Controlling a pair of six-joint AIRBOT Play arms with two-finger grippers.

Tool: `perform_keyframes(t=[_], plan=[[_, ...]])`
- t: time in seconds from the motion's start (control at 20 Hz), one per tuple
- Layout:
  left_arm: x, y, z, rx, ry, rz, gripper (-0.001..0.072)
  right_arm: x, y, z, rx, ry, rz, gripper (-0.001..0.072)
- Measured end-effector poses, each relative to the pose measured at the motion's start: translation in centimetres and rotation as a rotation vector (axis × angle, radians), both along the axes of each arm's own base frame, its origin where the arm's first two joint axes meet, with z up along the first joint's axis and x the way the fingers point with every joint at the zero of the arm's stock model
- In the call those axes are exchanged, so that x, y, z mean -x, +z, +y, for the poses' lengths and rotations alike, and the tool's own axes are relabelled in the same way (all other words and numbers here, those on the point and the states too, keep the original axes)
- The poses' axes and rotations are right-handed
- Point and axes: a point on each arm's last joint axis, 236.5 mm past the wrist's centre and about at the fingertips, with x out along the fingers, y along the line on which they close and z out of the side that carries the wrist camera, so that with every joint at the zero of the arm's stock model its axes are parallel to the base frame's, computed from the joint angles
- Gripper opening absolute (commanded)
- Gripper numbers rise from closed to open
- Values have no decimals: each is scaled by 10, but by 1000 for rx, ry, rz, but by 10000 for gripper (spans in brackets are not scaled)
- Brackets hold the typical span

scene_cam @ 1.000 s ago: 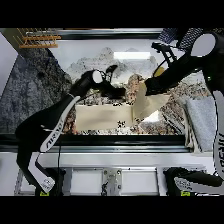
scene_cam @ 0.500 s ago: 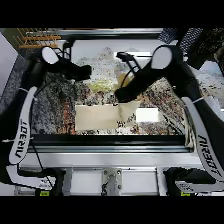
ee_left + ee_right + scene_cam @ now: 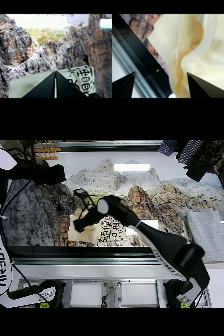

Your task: Fold the clothes and pants, and hang the long-sleeved shirts on hangers.

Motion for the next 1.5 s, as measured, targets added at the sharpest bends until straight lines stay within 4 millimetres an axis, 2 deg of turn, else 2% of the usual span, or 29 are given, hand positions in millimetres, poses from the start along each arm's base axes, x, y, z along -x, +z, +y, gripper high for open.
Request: perform_keyframes(t=[0.1, 0.15, 0.2, 0.25, 0.3, 0.35, 0.45, 0.6, 0.7, 0.75, 0.85, 0.9, 1.05, 1.15, 1.2, 1.3, 1.35, 1.4, 1.45, 1.5], plan=[[4, 10, 5, -2, 9, -19, 5, 1, 8, 27, -86, -4, -41, 719], [5, 14, 8, -12, 15, -30, 5, -2, 16, 32, -116, -18, -61, 711], [7, 17, 13, -26, 23, -40, 5, -8, 26, 33, -138, -29, -87, 673], [9, 19, 18, -45, 31, -47, 5, -15, 34, 28, -148, -42, -112, 591], [12, 19, 22, -59, 39, -51, 5, -23, 42, 17, -144, -56, -137, 585], [16, 17, 25, -66, 47, -53, 5, -33, 45, 0, -126, -76, -161, 586], [28, 4, 30, -77, 61, -36, 5, -49, 36, -46, -56, -121, -169, 589], [55, -33, 32, -83, 68, 35, 5, -60, -3, -143, 87, -229, -86, 605], [75, -64, 30, -87, 65, 91, 5, -57, -36, -207, 164, -320, 3, 711], [83, -75, 27, -87, 61, 109, 5, -51, -53, -235, 190, -366, 62, 710], [98, -96, 20, -89, 46, 136, 5, -40, -80, -272, 204, -448, 168, 710], [104, -105, 15, -90, 36, 143, 5, -35, -92, -282, 194, -475, 217, 710], [115, -119, 0, -94, -3, 154, 5, -23, -116, -282, 128, -498, 327, 704], [118, -122, -9, -95, -27, 147, 5, -21, -123, -265, 53, -496, 375, 672], [119, -123, -14, -95, -37, 141, 5, -23, -124, -253, 7, -500, 391, 574], [119, -123, -21, -95, -52, 128, 5, -23, -127, -231, -60, -503, 411, 570], [119, -123, -23, -95, -60, 124, 5, -24, -127, -221, -88, -509, 413, 467], [120, -123, -26, -95, -65, 120, 5, -26, -129, -213, -102, -513, 406, 169], [120, -123, -27, -95, -68, 117, 5, -27, -133, -208, -103, -514, 392, 13], [120, -123, -28, -93, -68, 116, 5, -28, -131, -201, -117, -512, 382, 12]])
